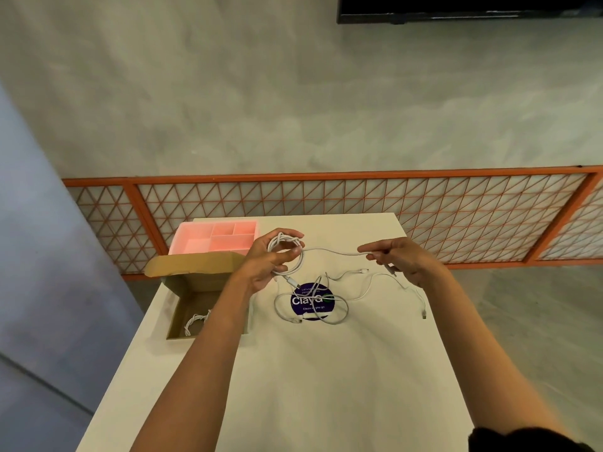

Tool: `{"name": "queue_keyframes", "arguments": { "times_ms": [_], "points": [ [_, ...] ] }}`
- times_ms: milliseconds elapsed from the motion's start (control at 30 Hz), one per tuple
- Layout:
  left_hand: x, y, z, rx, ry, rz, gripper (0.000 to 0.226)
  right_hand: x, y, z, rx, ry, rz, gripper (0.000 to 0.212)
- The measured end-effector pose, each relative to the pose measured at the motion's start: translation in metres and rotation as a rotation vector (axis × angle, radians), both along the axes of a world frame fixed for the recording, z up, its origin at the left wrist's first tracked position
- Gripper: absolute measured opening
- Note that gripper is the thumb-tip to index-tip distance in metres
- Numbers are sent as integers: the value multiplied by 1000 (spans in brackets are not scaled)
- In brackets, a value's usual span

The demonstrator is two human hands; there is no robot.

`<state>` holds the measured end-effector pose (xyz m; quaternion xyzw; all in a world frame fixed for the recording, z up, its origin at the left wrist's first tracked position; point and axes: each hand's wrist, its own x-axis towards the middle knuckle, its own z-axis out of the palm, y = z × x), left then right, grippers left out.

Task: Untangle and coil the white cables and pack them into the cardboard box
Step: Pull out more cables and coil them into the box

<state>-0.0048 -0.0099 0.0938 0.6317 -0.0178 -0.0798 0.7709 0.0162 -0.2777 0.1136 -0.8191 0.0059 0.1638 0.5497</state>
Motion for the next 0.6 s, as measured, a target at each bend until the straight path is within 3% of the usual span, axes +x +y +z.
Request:
{"name": "queue_keyframes", "arguments": {
  "times_ms": [233,433,500,600],
  "points": [
    [6,-11,-1,2,-42,186,22,-10,14,-11,-138,-72,264,19],
    [3,-22,4,-52,-29,158,22,-3,31,-27,-281,-93,238,15],
    [2,-27,4,-91,-14,153,23,0,36,-30,-189,-121,110,12],
    [2,-32,5,-149,14,155,24,0,47,-26,246,-79,-130,5]
  ]
}}
